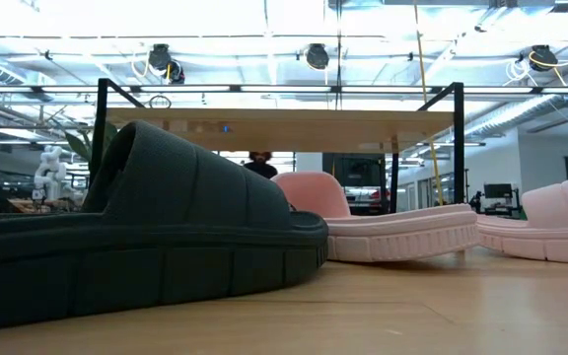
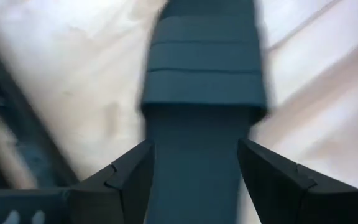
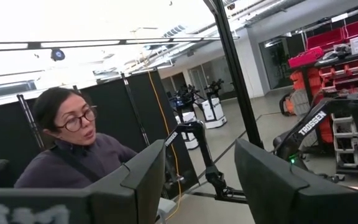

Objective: Pick and place slides into the shelf
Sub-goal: Put the left black slipper on the shelf

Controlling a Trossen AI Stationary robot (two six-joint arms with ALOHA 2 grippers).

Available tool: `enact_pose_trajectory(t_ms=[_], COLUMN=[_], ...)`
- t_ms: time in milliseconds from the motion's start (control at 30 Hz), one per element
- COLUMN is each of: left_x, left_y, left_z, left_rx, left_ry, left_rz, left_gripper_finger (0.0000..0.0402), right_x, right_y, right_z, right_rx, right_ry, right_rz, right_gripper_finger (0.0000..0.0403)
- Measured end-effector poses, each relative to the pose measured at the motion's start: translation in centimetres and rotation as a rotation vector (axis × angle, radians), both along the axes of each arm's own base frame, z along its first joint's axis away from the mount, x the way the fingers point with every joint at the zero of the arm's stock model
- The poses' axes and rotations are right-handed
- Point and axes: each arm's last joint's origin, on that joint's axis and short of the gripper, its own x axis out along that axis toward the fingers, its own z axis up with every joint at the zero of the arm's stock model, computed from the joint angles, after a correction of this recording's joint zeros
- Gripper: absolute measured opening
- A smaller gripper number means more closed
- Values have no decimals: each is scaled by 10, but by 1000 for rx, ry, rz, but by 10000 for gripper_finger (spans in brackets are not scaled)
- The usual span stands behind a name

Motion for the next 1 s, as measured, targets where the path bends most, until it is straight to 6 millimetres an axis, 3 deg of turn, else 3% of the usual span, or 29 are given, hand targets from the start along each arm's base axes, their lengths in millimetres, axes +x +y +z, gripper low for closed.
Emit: enact_pose_trajectory(t_ms=[300, 600, 1000], left_x=[-2, 3, 15], left_y=[2, -1, 19], left_z=[28, 28, -8], left_rx=[-245, -330, -301], left_ry=[-246, -248, -251], left_rz=[162, 257, 353], left_gripper_finger=[230, 230, 230], right_x=[8, 12, 10], right_y=[1, 1, 1], right_z=[-5, -11, -10], right_rx=[-31, -74, -70], right_ry=[36, 79, 66], right_rz=[-6, -9, -7], right_gripper_finger=[183, 183, 183])
